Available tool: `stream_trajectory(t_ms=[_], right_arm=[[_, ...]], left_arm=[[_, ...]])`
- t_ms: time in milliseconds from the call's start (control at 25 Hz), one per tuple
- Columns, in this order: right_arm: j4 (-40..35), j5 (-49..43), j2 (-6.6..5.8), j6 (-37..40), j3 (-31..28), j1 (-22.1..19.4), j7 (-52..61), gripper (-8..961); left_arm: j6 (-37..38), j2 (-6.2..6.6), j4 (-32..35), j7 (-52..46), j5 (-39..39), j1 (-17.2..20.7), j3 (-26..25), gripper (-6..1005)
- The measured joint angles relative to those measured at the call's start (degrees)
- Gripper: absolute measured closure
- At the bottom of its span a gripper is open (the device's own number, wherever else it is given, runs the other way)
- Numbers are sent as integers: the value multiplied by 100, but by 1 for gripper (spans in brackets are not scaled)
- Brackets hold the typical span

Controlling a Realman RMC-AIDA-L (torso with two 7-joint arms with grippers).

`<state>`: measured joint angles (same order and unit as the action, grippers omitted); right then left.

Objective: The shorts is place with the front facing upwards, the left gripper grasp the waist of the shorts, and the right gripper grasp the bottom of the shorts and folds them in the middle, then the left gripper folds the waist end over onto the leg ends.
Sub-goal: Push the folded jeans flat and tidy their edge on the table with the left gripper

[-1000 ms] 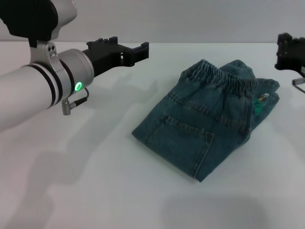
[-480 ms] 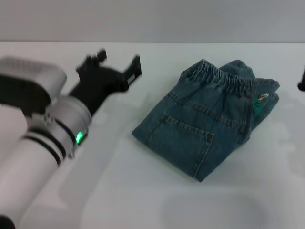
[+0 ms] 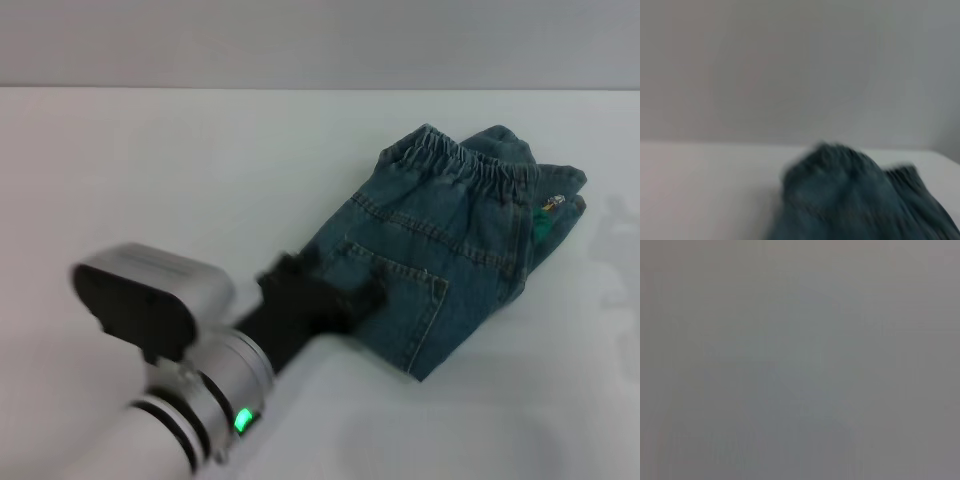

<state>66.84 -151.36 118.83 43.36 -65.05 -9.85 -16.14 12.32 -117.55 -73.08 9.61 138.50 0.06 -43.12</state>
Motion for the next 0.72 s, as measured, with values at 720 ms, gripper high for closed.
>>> stream_trajectory(t_ms=[720], right_arm=[[59, -35, -18, -315, -114, 97, -40, 953]], left_arm=[[586, 23, 833, -1317, 137, -610, 632, 308]])
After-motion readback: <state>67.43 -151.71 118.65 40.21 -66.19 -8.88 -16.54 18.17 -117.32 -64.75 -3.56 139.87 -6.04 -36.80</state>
